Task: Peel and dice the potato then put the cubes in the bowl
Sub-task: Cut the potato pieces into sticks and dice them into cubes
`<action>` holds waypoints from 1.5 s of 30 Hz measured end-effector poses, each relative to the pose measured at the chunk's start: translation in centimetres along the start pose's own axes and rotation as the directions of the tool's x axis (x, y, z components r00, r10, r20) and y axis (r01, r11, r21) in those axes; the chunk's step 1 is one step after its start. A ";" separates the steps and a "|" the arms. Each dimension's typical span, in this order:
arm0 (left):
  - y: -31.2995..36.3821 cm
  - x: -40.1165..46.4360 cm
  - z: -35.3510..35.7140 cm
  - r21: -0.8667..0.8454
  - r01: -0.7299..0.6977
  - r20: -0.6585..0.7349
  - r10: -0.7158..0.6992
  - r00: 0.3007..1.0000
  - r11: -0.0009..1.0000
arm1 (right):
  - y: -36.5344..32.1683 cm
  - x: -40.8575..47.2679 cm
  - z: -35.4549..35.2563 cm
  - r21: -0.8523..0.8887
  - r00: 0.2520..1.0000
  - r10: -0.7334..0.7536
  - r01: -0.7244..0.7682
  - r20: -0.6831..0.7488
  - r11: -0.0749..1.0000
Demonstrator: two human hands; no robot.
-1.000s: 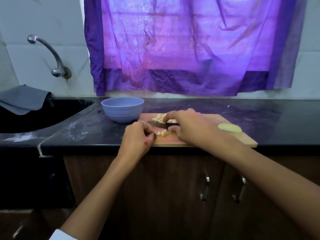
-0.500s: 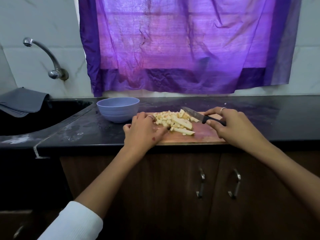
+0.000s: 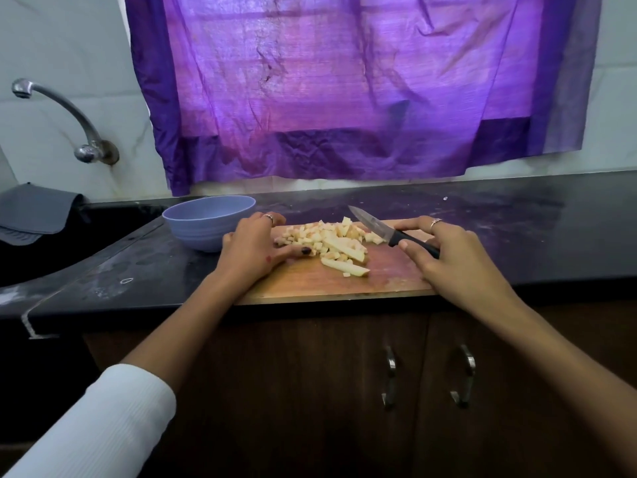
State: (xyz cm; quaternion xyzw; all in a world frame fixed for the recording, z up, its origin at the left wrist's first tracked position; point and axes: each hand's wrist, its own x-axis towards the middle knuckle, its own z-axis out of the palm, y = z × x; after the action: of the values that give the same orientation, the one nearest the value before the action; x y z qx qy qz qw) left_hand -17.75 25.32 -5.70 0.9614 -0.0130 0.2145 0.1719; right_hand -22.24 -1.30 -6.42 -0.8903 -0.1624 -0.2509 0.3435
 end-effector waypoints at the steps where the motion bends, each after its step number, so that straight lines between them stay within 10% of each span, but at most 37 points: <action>1: 0.1 0.0 -0.1 -0.025 -0.030 -0.009 0.029 1.000 0.999 | 0.2 0.1 0.0 0.018 1.000 -0.003 0.003 -0.008 1.000; 5: 1.9 -1.3 0.1 -0.140 -0.311 -0.166 0.287 0.943 0.940 | 0.8 0.6 0.4 0.064 1.000 -0.022 0.021 0.007 0.998; 9: 3.9 -1.7 1.4 0.136 -0.475 -0.173 0.493 0.853 0.870 | 1.7 0.5 0.7 0.091 0.999 -0.027 0.029 -0.016 0.995; 20: 8.1 -4.6 0.6 0.041 -0.397 -0.152 0.398 0.905 0.917 | 3.1 -0.1 0.8 0.336 0.991 -0.109 0.127 -0.073 0.933; 24: 10.8 -6.7 2.3 0.341 -0.166 -0.081 0.204 0.976 0.925 | 3.8 -0.1 1.2 0.411 0.989 -0.098 0.136 -0.112 0.902; 28: 11.4 -6.4 2.2 0.296 -0.029 -0.065 0.051 0.997 0.955 | 3.9 0.4 1.3 0.444 0.994 -0.082 0.107 -0.076 0.890; 45: 6.5 -2.7 -1.8 0.003 -0.139 -0.110 0.138 0.984 0.990 | 3.3 0.5 1.0 0.408 0.999 0.019 -0.002 -0.037 0.913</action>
State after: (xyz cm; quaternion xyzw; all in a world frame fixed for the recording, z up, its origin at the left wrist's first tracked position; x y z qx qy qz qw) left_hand -21.55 19.72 -3.20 0.9444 -0.0709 0.2786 0.1595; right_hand -19.95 -2.87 -8.50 -0.7948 -0.1995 -0.2273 0.5261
